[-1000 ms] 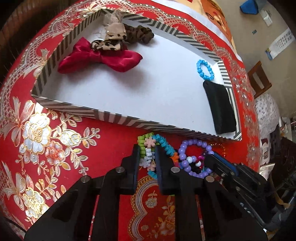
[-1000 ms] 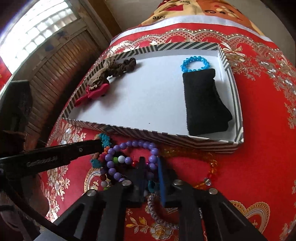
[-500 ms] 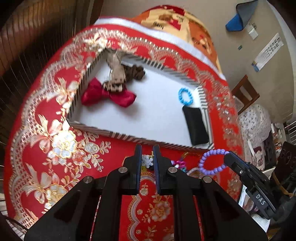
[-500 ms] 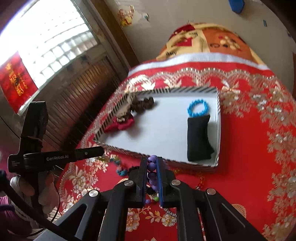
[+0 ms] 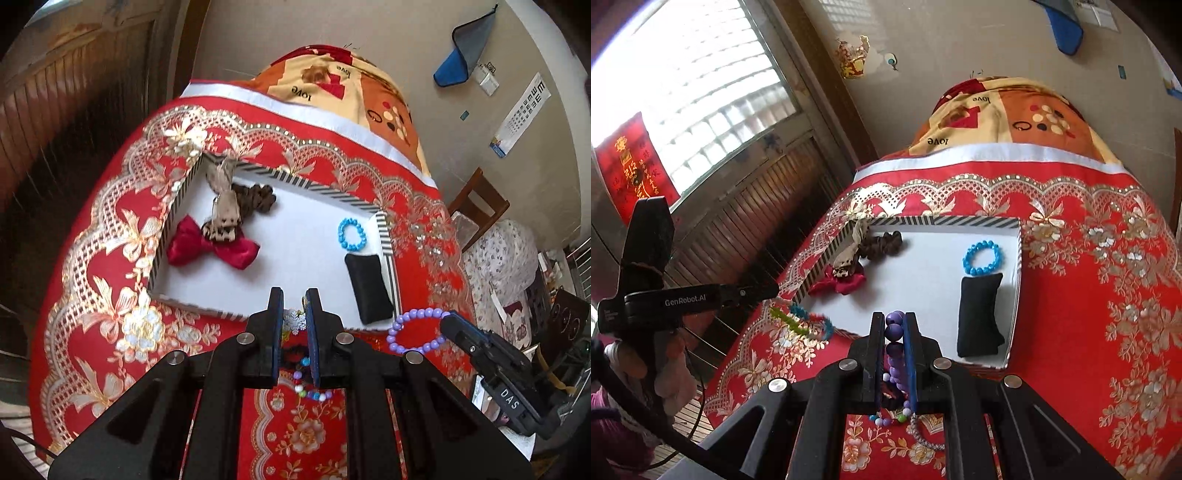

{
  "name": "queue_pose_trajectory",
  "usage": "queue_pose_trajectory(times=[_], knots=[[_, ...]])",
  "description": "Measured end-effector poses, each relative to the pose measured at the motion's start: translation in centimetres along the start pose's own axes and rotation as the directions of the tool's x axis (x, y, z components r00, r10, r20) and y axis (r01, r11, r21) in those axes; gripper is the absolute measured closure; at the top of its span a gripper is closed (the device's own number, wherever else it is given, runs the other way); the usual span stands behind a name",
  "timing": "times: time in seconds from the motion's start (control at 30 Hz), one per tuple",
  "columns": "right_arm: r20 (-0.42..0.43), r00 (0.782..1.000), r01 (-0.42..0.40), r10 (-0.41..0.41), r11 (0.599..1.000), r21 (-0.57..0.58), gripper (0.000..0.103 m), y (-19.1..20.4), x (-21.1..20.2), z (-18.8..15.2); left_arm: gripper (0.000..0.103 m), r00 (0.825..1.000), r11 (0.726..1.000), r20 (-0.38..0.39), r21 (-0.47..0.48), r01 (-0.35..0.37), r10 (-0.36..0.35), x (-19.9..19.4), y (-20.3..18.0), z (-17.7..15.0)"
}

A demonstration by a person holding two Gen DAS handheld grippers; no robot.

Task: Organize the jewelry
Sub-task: 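Lower both bracelets into the white tray and open both grippers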

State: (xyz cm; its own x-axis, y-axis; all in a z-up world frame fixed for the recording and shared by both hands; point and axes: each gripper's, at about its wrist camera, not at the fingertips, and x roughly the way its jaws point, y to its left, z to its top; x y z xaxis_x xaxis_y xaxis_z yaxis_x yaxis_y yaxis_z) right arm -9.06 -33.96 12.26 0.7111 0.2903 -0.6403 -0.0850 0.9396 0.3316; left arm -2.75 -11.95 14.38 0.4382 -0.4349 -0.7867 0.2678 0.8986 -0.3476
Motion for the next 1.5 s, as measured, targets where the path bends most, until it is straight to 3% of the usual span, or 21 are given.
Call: queue_pose_trajectory(times=[0.27, 0.7, 0.93, 1.33, 1.4, 1.5], knots=[[-0.024, 1.0, 0.0, -0.001, 1.0, -0.019, 0.094, 0.2, 2.2, 1.7, 0.092, 1.0, 0.999, 0.0, 0.039, -0.022, 0.022, 2.4, -0.9, 2.6], [-0.128, 0.992, -0.009, 0.007, 1.0, -0.014, 0.094, -1.4, 9.9, 4.2, 0.092, 0.996, 0.995, -0.06, 0.087, -0.058, 0.063, 9.6, -1.1, 7.3], [-0.178, 0.984, -0.01, 0.007, 1.0, -0.016, 0.094, -3.0, 14.8, 6.4, 0.092, 0.992, 0.995, -0.095, 0.052, -0.081, 0.086, 14.0, 0.6, 9.4], [-0.213, 0.971, 0.114, -0.108, 0.993, 0.018, 0.094, -9.5, 22.7, 10.2, 0.092, 0.98, 0.988, -0.127, 0.003, -0.151, 0.15, 18.1, 4.5, 10.2], [-0.216, 0.969, 0.125, -0.117, 0.992, 0.024, 0.094, -9.8, 23.0, 10.3, 0.09, 0.982, 0.988, -0.115, 0.008, -0.153, 0.153, 18.0, 4.5, 10.0], [-0.214, 0.97, 0.128, -0.12, 0.992, 0.023, 0.084, -9.7, 22.7, 10.3, 0.067, 0.985, 0.99, -0.107, 0.007, -0.139, 0.139, 18.0, 4.5, 9.8]])
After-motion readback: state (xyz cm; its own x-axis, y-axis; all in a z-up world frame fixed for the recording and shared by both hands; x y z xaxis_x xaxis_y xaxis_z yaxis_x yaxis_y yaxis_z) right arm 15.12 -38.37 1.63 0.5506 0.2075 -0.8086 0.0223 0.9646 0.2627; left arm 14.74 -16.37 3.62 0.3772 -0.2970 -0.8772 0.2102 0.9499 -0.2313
